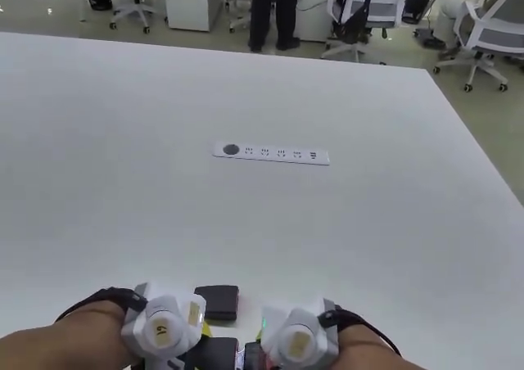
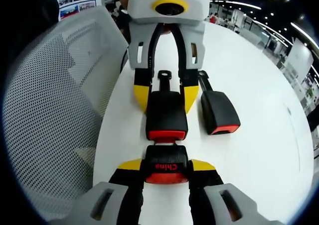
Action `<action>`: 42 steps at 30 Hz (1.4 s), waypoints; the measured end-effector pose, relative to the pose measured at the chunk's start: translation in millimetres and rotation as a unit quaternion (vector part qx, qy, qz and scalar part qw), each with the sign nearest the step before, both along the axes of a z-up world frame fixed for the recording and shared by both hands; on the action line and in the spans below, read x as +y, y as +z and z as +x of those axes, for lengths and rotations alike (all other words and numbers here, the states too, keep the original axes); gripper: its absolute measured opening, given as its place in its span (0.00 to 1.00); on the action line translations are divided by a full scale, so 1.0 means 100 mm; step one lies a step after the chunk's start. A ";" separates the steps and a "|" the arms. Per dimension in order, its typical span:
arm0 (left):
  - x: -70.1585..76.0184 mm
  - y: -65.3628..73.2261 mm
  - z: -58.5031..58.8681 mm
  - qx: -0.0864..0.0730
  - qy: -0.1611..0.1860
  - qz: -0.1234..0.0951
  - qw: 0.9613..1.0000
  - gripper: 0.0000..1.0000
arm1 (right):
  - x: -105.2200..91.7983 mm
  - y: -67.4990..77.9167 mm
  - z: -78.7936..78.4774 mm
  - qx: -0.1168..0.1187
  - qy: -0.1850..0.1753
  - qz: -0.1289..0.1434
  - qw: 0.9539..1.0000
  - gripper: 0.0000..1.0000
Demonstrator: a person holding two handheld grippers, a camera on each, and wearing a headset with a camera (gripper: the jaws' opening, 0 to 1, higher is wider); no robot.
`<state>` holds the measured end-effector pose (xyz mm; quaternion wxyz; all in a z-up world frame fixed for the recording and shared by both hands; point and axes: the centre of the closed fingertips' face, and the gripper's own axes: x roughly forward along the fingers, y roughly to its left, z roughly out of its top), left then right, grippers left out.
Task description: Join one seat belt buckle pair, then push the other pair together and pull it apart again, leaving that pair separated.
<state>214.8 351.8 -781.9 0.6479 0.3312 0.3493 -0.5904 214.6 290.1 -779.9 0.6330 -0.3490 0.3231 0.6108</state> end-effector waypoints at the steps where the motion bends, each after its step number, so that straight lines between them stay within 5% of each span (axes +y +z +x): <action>1: 0.00 0.00 0.00 0.000 0.001 0.000 1.000 0.32 | 0.00 0.00 0.00 0.000 0.000 -0.001 1.000 0.31; 34: 0.04 0.03 -0.07 -0.008 0.018 0.034 0.999 0.34 | -0.03 -0.01 0.01 -0.009 -0.020 -0.010 1.000 0.35; 42: 0.02 0.33 -0.03 -0.034 0.053 -0.012 0.998 0.37 | -0.03 0.24 0.00 -0.009 -0.035 0.022 0.999 0.36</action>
